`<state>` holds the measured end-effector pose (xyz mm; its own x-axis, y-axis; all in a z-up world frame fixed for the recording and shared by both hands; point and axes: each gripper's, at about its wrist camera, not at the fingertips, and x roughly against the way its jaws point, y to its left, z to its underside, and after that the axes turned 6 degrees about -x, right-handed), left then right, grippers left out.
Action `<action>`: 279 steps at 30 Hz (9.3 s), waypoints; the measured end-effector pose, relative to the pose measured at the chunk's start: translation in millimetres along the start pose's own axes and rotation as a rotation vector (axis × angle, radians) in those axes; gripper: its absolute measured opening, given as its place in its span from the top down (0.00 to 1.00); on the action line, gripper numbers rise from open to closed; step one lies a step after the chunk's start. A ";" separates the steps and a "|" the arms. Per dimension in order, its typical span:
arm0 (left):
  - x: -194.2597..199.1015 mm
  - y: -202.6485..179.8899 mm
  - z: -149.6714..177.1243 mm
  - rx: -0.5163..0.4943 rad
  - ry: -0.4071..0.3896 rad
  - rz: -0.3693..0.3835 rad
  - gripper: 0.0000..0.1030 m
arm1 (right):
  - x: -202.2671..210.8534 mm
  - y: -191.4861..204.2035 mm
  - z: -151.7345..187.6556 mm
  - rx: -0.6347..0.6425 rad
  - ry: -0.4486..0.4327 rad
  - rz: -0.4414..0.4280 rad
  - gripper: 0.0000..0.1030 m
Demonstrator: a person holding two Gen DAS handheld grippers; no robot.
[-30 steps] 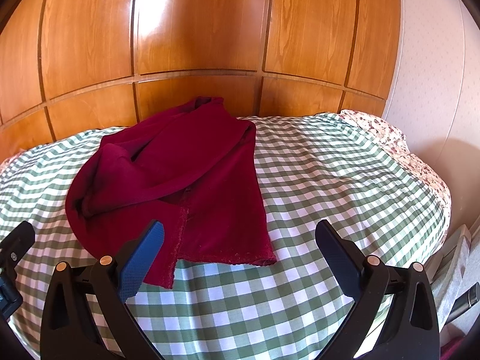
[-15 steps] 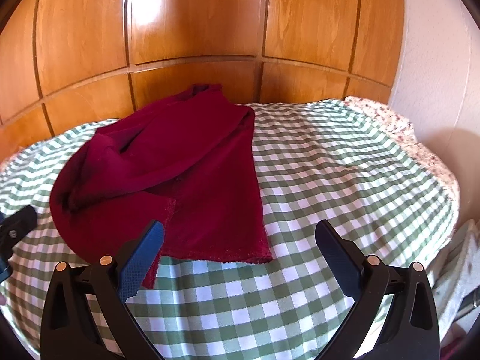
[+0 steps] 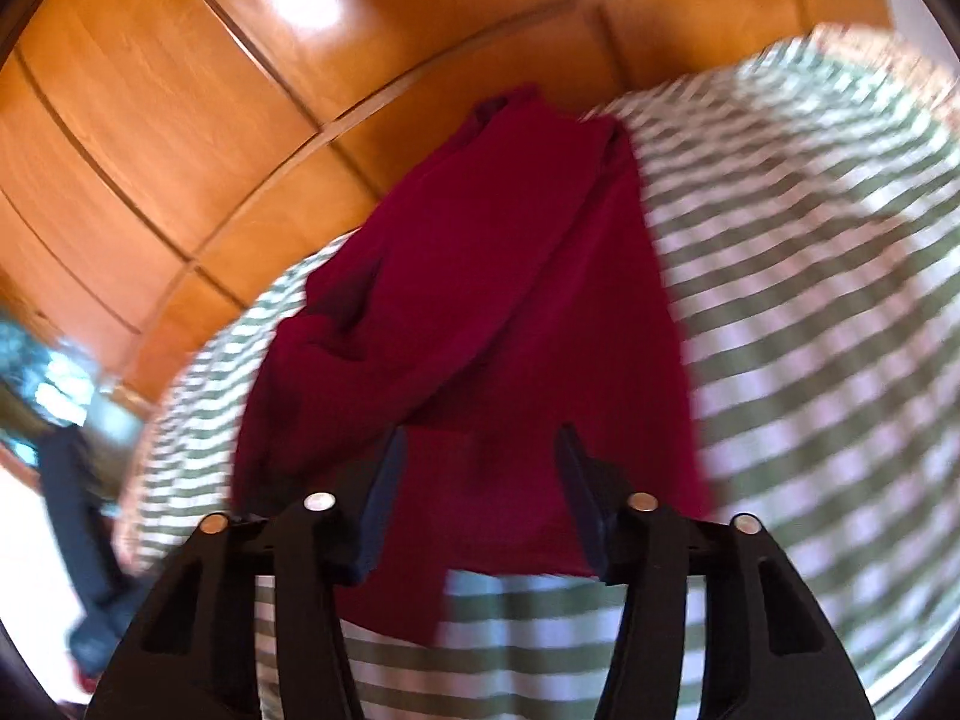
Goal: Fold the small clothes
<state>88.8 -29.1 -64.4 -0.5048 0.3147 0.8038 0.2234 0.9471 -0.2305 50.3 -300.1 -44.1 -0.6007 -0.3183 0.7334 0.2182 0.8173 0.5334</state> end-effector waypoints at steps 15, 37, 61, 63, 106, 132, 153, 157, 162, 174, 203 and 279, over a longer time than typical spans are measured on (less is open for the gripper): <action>80.7 103.1 -68.5 0.010 -0.222 -0.103 0.96 | -56.6 44.7 -44.8 0.055 0.068 -0.088 0.94; 36.5 148.0 -106.0 0.131 -0.216 -0.180 0.44 | 15.5 -84.8 -209.2 0.102 -0.308 0.727 0.24; -0.9 73.3 -50.3 0.193 -0.031 0.283 0.90 | -0.1 8.9 -18.1 0.237 0.109 0.144 0.92; 25.9 86.1 -50.4 0.169 -0.053 0.263 0.91 | 23.3 17.8 -22.6 0.264 0.067 0.136 0.92; 41.7 245.1 -26.2 0.110 -0.147 -0.502 0.95 | -84.5 110.1 34.6 0.457 0.161 0.093 0.37; 160.6 409.0 -51.4 0.510 -0.028 -0.411 0.69 | -194.2 234.0 -90.7 0.488 -0.114 0.059 0.38; 114.5 423.4 -32.1 0.534 -0.098 -0.666 0.91 | -200.6 204.1 39.8 0.585 0.137 0.057 0.29; 110.6 418.5 -48.6 0.525 -0.077 -0.698 0.71 | -212.4 216.0 54.0 0.678 0.127 0.111 0.17; 123.0 360.3 -38.6 0.507 -0.166 -0.567 0.44 | -196.7 207.1 44.4 0.625 0.129 0.071 0.17; 90.9 138.0 40.0 0.025 -0.088 -0.066 0.44 | -42.8 19.9 0.6 0.315 -0.022 0.382 0.17; 63.4 11.5 26.2 -0.213 -0.086 -0.125 0.36 | 83.7 -80.4 -17.7 0.183 -0.190 0.434 0.42; 79.9 107.7 59.3 0.067 -0.057 -0.258 0.24 | 19.0 -70.0 -98.9 0.004 -0.181 0.394 0.18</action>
<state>23.0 101.8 -57.5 -0.5841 0.0638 0.8091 0.0269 0.9979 -0.0593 99.7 -410.8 -25.8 -0.5977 0.1077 0.7945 0.4551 0.8614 0.2256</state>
